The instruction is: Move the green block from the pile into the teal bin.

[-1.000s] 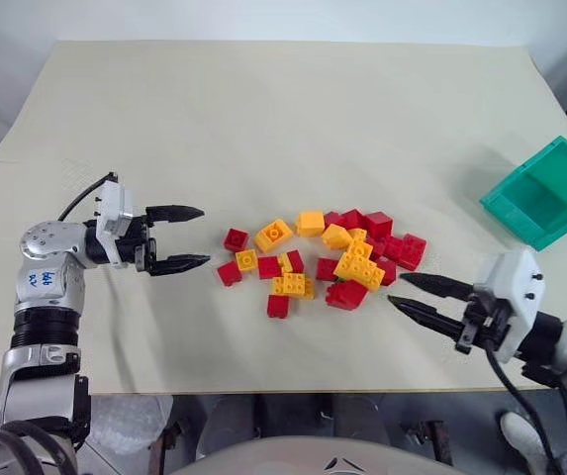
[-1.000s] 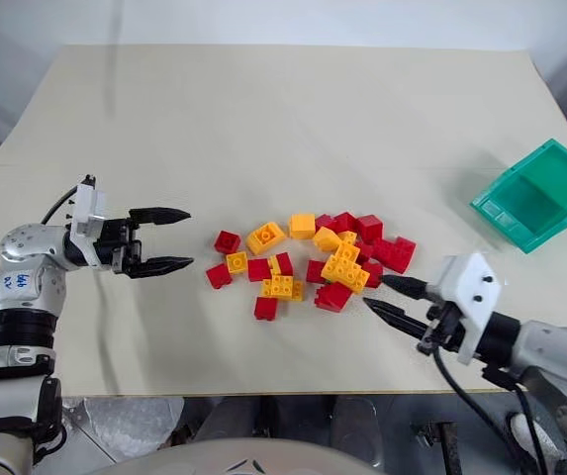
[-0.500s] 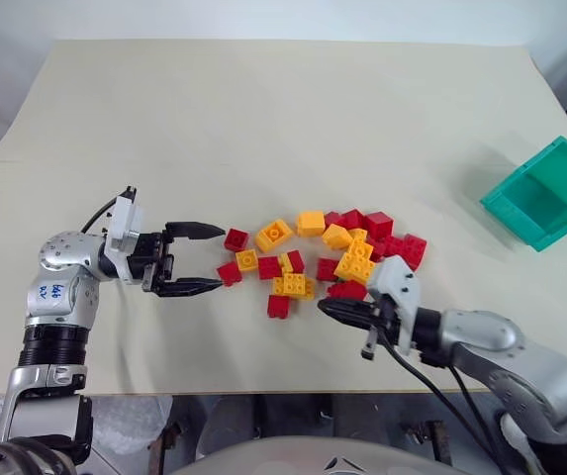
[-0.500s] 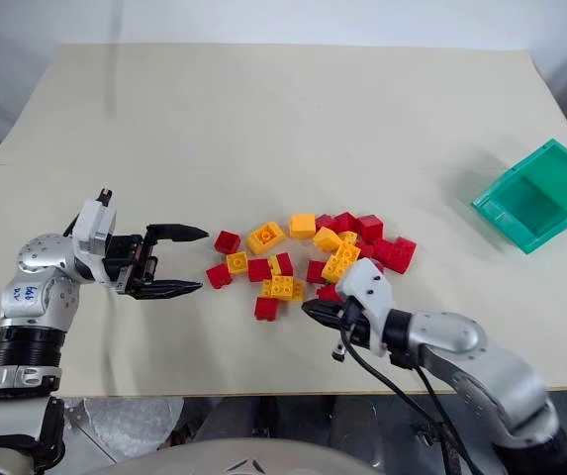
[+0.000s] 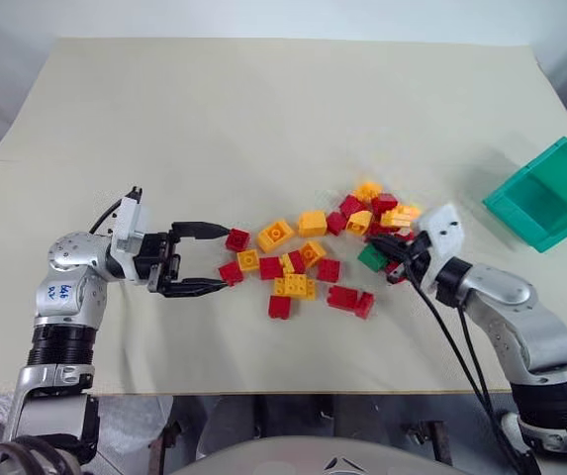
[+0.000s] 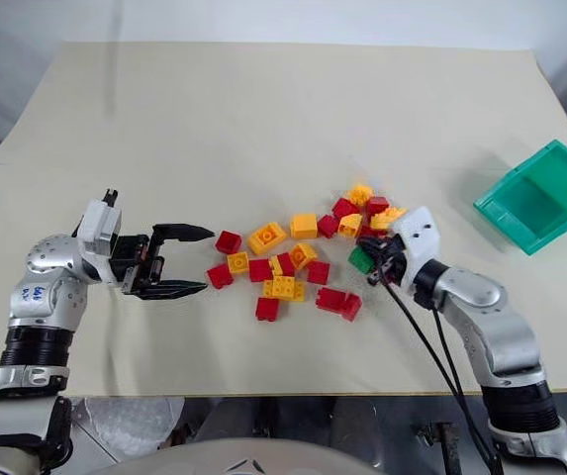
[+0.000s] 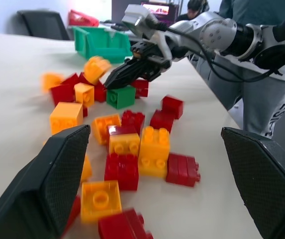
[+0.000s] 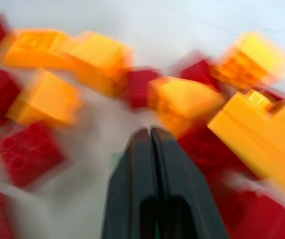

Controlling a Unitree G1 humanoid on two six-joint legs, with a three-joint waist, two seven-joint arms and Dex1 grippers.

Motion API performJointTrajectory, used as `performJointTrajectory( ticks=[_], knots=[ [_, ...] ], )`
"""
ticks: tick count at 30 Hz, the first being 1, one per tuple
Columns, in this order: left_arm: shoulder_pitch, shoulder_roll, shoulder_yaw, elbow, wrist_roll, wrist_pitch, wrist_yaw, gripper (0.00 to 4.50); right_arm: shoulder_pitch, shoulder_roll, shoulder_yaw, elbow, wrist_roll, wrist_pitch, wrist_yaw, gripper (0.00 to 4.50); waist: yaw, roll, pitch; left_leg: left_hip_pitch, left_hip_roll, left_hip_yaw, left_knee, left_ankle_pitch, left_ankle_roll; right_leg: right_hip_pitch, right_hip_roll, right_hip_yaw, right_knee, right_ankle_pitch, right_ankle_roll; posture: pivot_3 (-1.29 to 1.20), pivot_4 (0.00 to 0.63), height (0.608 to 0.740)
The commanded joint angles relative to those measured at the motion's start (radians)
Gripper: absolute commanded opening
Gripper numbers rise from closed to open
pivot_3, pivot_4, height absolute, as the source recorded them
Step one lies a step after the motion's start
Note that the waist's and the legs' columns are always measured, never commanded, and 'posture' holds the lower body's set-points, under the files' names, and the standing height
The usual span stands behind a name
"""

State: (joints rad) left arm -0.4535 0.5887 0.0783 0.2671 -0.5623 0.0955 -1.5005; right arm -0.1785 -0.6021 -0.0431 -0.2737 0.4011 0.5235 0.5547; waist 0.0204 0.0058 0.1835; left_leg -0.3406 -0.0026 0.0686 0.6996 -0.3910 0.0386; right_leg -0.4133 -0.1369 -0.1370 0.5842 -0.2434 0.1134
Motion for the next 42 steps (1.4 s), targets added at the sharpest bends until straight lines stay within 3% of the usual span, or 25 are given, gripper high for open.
performJointTrajectory(
  ticks=[1,7,8,10,16,22,30,35,42],
  knots=[
    [-0.030,-0.018,-0.006,0.019,-0.001,-0.026,-0.036,4.50,0.050,-0.044,-0.075,-0.058,0.017,-0.005,0.036,0.05,0.002,0.000,0.000,0.000,0.000,0.000,0.000,0.000,0.000,0.000,0.000,0.000,0.000,0.000,0.000,0.00,0.150,0.740],
    [-0.054,-0.038,-0.022,0.066,0.007,-0.056,-0.057,4.50,0.154,-0.168,-0.213,-0.185,0.100,0.067,0.141,0.05,0.003,0.001,0.001,0.000,0.001,0.000,0.000,0.000,0.000,0.000,0.001,0.000,0.000,0.000,0.000,0.00,0.150,0.740],
    [-0.058,-0.041,-0.025,0.073,0.009,-0.060,-0.062,4.50,0.178,-0.199,-0.248,-0.203,0.122,0.098,0.161,0.21,0.003,0.001,0.001,0.000,0.001,0.000,0.000,0.000,0.000,0.000,0.001,0.000,0.000,0.000,0.000,0.00,0.150,0.740],
    [-0.066,-0.044,-0.028,0.089,0.011,-0.069,-0.068,4.50,0.226,-0.263,-0.320,-0.239,0.162,0.155,0.205,0.64,0.005,0.001,0.001,0.000,0.001,0.000,0.000,0.000,0.000,0.000,0.001,0.001,-0.001,0.000,0.000,0.00,0.150,0.740],
    [-0.093,-0.047,-0.041,0.151,0.023,-0.103,-0.086,4.50,0.358,-0.382,-0.513,-0.323,0.210,0.249,0.292,2.61,0.006,0.001,0.001,-0.001,0.001,0.000,0.000,0.000,0.000,0.000,0.000,0.000,-0.001,0.000,0.000,0.00,0.150,0.740],
    [-0.108,-0.052,-0.046,0.173,0.020,-0.122,-0.081,4.50,0.362,-0.446,-0.568,-0.403,0.259,0.372,0.284,4.46,0.004,0.000,0.001,0.000,0.001,0.000,0.000,0.000,0.000,0.000,0.000,0.001,-0.001,0.000,0.001,0.00,0.150,0.740],
    [-0.101,-0.065,-0.049,0.159,0.020,-0.129,-0.056,4.50,0.020,-0.434,-0.238,-0.368,0.281,0.531,0.133,4.49,0.001,-0.001,0.002,0.000,0.001,-0.001,0.001,0.000,0.000,0.000,-0.002,0.002,-0.001,0.001,0.000,0.00,0.150,0.740],
    [-0.081,-0.072,-0.041,0.134,0.014,-0.135,-0.038,4.50,-0.250,-0.350,0.073,-0.231,0.195,0.580,0.107,4.49,-0.001,0.000,0.002,-0.004,-0.001,-0.002,0.002,0.000,0.000,-0.003,-0.003,0.001,-0.001,0.001,0.000,0.00,0.150,0.740],
    [-0.028,-0.070,-0.024,0.071,0.005,-0.125,-0.013,4.50,-0.401,-0.316,0.319,-0.084,0.063,0.572,0.149,4.49,0.001,-0.001,0.002,-0.017,-0.002,-0.002,0.007,0.000,0.001,-0.013,-0.003,-0.004,0.001,0.001,0.001,0.00,0.150,0.740]
  ],
)
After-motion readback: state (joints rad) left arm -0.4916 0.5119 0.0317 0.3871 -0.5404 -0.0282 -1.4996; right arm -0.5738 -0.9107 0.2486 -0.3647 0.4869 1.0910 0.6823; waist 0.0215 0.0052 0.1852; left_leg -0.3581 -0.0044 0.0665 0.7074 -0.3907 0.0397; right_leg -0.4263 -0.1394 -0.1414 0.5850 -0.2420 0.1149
